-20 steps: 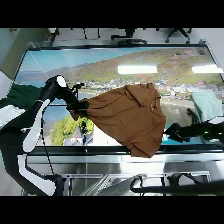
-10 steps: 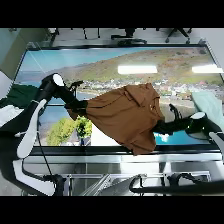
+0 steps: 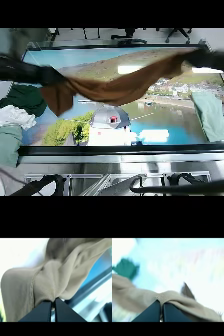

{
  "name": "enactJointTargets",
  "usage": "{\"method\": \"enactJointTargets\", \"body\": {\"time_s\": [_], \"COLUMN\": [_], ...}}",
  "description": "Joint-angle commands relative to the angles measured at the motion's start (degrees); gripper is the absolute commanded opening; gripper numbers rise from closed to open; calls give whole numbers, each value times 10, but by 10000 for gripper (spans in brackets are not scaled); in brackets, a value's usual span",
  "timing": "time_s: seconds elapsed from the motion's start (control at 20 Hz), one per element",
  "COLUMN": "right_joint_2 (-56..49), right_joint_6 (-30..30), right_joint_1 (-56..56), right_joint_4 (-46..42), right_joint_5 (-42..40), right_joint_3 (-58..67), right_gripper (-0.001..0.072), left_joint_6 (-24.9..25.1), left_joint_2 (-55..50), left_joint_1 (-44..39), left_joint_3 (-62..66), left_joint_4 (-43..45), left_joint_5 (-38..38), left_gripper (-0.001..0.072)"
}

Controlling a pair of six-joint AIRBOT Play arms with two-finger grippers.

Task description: Fold the shirts.

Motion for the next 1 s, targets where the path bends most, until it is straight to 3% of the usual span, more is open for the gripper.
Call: {"method": "enactJointTargets", "body": {"time_s": [0.0, 0.15, 0.35, 0.5, 0.7, 0.95], "right_joint_2": [17, 14, -4, 0, 0, 0], "right_joint_6": [10, 21, 29, 13, -17, -17], "right_joint_1": [-2, -2, 1, 12, 23, 23], "right_joint_4": [1, 2, 2, 1, -23, -111], "right_joint_5": [-18, 17, 66, 67, 36, -35], "right_joint_3": [150, 144, 39, -105, -299, -448], "right_gripper": [21, 21, 21, 21, 21, 21], "left_joint_6": [1, 0, 5, 57, 112, 145], "left_joint_2": [81, 115, 136, 130, 69, -54], "left_joint_1": [40, 55, 50, 21, -20, -12], "left_joint_3": [92, 72, -102, -257, -416, -498], "left_joint_4": [-73, -73, -73, -73, -73, -73], "left_joint_5": [16, 0, 5, 28, 87, 135], "left_gripper": [18, 18, 19, 19, 19, 26]}}
